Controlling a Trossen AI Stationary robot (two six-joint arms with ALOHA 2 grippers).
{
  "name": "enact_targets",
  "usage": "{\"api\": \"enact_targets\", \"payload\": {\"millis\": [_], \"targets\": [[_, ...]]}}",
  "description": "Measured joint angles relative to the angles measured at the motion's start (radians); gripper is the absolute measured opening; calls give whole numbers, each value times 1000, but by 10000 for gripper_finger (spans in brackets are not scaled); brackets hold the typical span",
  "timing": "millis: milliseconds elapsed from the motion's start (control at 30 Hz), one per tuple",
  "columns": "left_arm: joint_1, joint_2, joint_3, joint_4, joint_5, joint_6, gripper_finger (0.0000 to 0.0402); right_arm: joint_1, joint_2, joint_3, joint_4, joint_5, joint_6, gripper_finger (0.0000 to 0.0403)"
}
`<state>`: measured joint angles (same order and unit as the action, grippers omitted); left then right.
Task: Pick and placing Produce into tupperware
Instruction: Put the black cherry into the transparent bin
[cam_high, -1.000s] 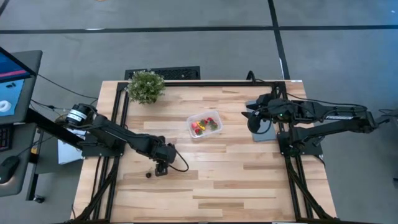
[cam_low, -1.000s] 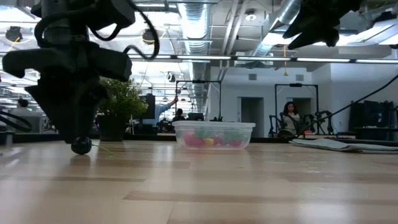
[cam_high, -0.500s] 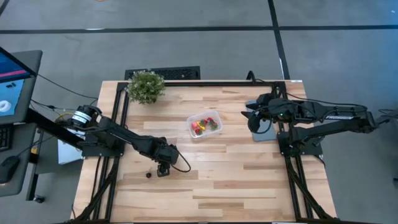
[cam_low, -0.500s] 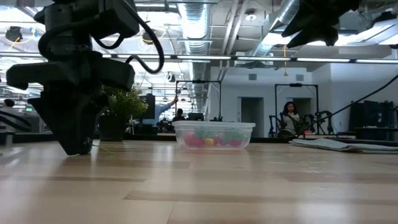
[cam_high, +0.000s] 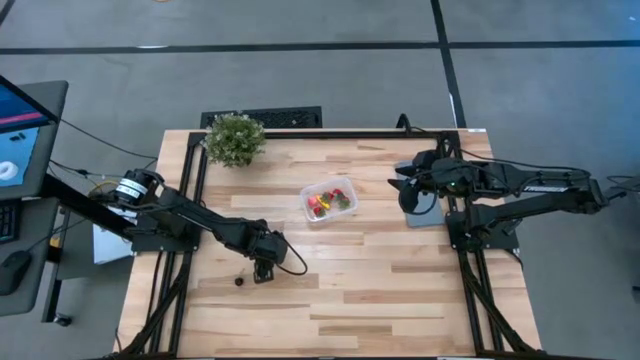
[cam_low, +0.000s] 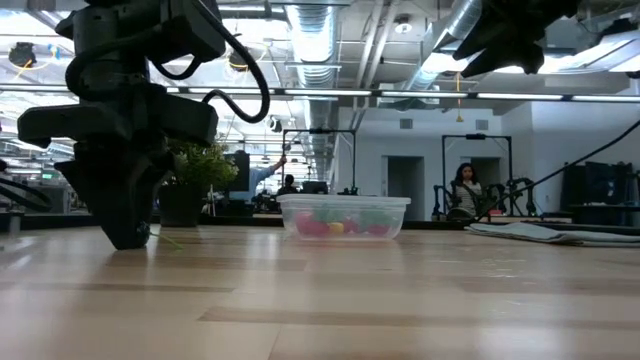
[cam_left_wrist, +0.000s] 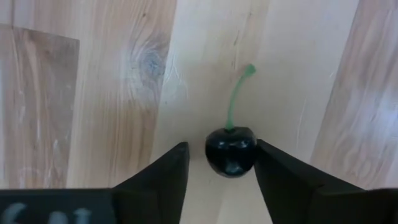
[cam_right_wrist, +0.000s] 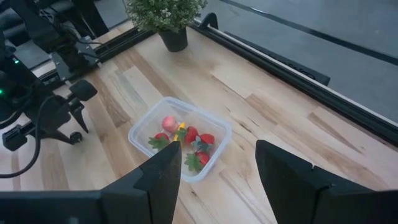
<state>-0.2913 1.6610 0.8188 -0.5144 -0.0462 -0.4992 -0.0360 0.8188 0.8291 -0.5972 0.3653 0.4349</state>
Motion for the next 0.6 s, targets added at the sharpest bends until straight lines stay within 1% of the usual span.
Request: {"api": "enact_targets", "payload": {"millis": [233, 367, 433, 533, 600], "targets": [[4, 3, 9, -14, -11, 5, 117, 0, 0, 0, 0, 0, 0, 230], [21, 7, 38, -48, -4, 31, 98, 0, 0, 0, 0, 0, 0, 230], [32, 8, 51, -58, 1, 46, 96, 0, 0, 0, 0, 0, 0, 230], [53, 12, 67, -73, 7, 68, 105, 0, 0, 0, 0, 0, 0, 230], [73, 15, 89, -64, -19, 96, 110, 0, 0, 0, 0, 0, -10, 230]]}}
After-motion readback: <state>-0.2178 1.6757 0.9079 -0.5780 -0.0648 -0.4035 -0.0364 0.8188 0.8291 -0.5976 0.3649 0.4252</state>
